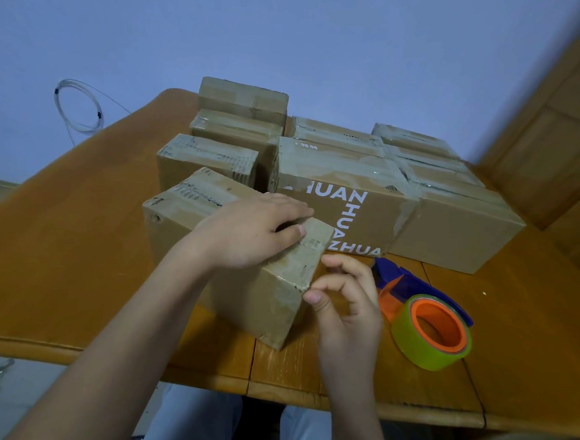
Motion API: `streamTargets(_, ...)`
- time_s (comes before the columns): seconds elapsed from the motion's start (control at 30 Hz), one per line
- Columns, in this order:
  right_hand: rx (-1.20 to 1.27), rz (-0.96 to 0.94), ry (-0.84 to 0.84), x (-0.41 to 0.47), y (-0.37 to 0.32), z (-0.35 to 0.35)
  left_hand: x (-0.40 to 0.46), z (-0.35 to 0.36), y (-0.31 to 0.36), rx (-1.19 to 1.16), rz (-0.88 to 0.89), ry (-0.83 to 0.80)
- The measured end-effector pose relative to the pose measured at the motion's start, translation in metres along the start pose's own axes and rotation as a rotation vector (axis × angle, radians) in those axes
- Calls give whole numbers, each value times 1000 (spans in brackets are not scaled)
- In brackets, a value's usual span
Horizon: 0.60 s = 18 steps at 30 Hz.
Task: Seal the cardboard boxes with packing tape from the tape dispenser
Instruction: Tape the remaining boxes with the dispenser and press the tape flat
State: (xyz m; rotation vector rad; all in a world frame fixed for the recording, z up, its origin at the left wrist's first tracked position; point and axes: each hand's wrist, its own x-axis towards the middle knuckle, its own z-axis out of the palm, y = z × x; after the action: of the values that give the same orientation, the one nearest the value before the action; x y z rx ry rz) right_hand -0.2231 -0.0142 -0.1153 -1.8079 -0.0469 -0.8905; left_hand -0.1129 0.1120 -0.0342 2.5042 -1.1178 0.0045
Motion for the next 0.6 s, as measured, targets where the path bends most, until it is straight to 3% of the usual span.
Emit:
streamTargets(0.13,55,27,27,8,10,1,0,0,-1,28,4,-10)
streamTargets(0.33,-124,-43,-229,42,12,-9,1,1,1,36,8,-12)
streamTargets(0.6,-299,-71,-418,34,13,-24,1,1,-2,-22,-4,-10)
